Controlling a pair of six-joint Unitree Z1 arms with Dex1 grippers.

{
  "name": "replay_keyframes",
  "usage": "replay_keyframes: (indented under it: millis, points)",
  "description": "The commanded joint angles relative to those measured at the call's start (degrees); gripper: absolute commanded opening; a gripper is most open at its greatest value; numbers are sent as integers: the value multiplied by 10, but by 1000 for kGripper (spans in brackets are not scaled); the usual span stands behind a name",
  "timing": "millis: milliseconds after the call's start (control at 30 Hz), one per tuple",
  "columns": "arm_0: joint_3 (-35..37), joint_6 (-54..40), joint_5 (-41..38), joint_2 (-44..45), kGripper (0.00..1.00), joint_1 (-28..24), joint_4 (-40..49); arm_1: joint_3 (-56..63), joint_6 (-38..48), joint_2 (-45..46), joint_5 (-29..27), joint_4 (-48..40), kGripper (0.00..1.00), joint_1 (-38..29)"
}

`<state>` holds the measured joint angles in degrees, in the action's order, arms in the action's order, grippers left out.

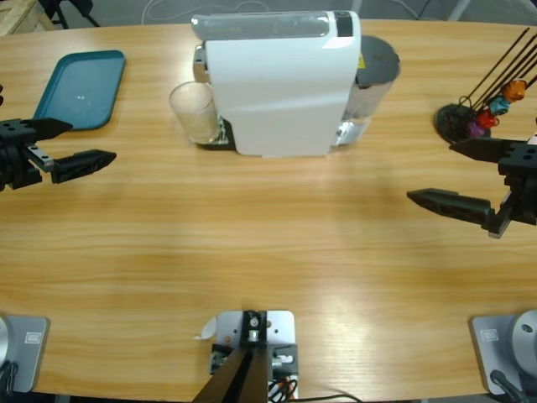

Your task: Pour coffee

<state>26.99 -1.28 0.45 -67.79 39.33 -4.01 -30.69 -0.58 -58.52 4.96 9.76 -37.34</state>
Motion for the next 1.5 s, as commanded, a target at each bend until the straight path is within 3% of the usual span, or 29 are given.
replay_keyframes:
  millis: [33,1500]
  points:
    - [-20,7,-6,-20,991,5,-8,16,1,-17,-11,-3,1000,-6]
    - [-24,6,-19,-24,994,14,-15,14,0,-30,-11,-3,1000,-6]
